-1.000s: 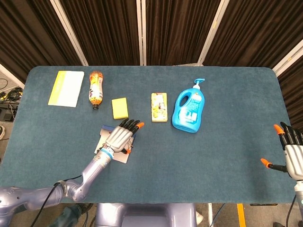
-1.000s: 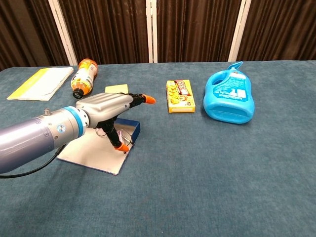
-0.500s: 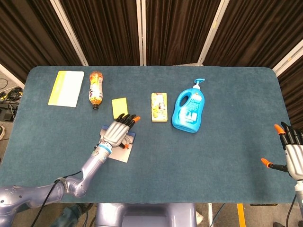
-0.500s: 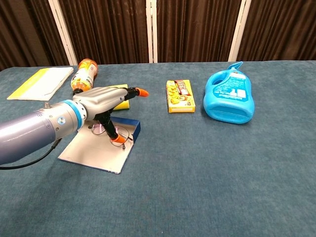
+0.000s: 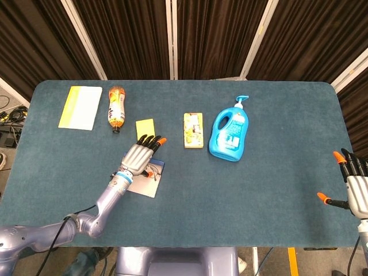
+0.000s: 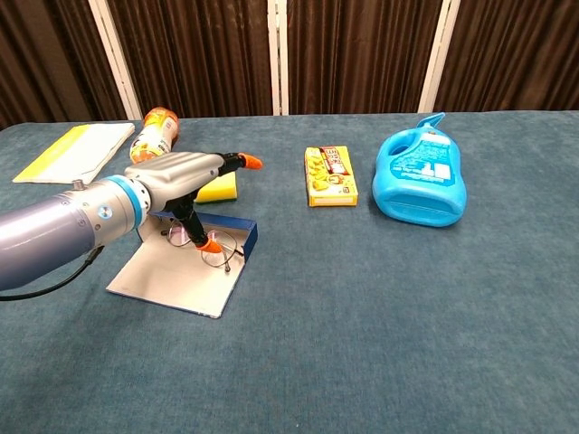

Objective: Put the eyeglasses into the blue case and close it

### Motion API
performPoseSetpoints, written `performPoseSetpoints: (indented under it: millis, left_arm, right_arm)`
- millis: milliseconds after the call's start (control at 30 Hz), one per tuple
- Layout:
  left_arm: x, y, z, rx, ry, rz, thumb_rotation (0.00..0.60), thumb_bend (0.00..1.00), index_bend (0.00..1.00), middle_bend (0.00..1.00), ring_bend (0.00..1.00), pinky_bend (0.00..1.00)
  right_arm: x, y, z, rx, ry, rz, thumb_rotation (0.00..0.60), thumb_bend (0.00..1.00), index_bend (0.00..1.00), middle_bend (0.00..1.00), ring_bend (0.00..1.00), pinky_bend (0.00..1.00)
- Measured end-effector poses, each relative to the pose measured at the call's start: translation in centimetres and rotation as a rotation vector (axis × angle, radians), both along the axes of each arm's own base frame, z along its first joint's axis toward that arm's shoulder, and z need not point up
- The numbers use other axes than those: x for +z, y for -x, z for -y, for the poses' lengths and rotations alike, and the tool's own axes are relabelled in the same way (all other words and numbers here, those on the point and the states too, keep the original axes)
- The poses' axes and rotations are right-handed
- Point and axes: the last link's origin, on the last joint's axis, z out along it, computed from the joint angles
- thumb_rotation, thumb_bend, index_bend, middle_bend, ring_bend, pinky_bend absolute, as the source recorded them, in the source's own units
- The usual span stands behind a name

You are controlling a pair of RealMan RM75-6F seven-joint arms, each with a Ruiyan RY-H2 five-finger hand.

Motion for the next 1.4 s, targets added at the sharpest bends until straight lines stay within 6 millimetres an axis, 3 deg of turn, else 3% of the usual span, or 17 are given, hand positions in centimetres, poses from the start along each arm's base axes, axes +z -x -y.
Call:
performPoseSetpoints:
  millis: [400,967,1267,1400]
  left_arm:
    - [-0.7,0.0,1.0,-0.011,0.059,0.010,0.600,0.02,0.00,0.00,0.00,0.00]
    - [-0.5,0.6,-0.7,0.001,0.004,-0.019,0.600,0.02,0.00,0.00,0.00,0.00]
    - [0.5,0.2,-0.2,-0.003,0.011,0.054,0.600,0.02,0.00,0.00,0.00,0.00]
    - [2.1,0.4,0.7,-0.025,0.011,0.092,0.600,0.02,0.03,0.00,0.00,0.00]
  right_arm:
    - [-0.1,0.0,0.1,-0.003,-0.002,-0.004,0.600,0.00,0.00,0.00,0.00,0.00]
    - [-0.2,0.3,0.2,-0.013,-0.003,-0.005,0.600,0.00,0.00,0.00,0.00,0.00]
    - [-0.2,0.2,0.1,-0.009,-0.004,-0.001,0.600,0.00,0.00,0.00,0.00,0.00]
    - [-0.1,0.1,0.1,-0.003,-0.004,0.004,0.600,0.00,0.00,0.00,0.00,0.00]
